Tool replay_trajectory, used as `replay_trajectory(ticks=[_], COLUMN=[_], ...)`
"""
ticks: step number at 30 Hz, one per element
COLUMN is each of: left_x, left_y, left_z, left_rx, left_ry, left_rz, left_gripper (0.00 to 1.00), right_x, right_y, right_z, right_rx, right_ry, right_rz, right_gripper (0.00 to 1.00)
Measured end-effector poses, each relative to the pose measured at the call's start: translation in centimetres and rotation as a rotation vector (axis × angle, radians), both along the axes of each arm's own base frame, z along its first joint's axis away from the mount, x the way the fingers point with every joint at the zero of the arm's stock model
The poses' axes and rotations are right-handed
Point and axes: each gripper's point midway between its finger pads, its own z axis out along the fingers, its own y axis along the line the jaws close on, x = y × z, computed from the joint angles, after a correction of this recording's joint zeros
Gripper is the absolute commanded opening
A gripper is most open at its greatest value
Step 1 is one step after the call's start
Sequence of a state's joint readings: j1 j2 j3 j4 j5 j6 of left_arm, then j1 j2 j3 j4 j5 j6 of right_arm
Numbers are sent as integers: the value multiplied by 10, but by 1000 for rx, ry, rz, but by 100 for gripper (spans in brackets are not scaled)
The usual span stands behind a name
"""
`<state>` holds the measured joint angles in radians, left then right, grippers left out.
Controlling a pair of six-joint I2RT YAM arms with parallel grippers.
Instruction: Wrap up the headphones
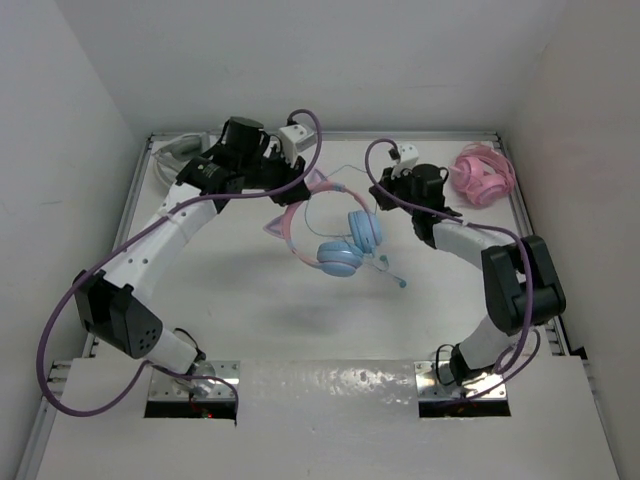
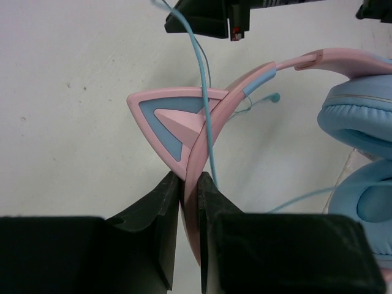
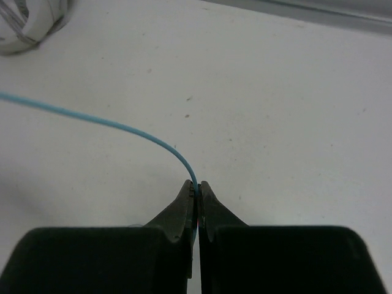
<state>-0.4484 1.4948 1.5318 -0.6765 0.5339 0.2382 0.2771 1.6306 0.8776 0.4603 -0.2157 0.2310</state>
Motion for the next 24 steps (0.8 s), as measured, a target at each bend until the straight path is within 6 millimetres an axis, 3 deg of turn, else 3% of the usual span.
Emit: replay_trajectory(ticks=[5, 13, 18, 24], left_x=[-1, 2, 10, 13], left_y=[5, 10, 23, 25], left_z=[8, 18, 21, 27], left_rx=[-11, -28, -53, -100], left_ry=[-17, -31, -15, 5], left_rz=[12, 27, 65, 75], left_gripper=[0, 0, 0, 0], right_x=[2, -4, -13, -14], right_y=[-22, -33, -54, -46], right_z=[-28, -44, -60, -57], right_rx=[71, 168, 237, 284], right_ry=[81, 97, 134, 124], right_rz=[-68, -126, -200, -185], right_gripper=[0, 0, 0, 0])
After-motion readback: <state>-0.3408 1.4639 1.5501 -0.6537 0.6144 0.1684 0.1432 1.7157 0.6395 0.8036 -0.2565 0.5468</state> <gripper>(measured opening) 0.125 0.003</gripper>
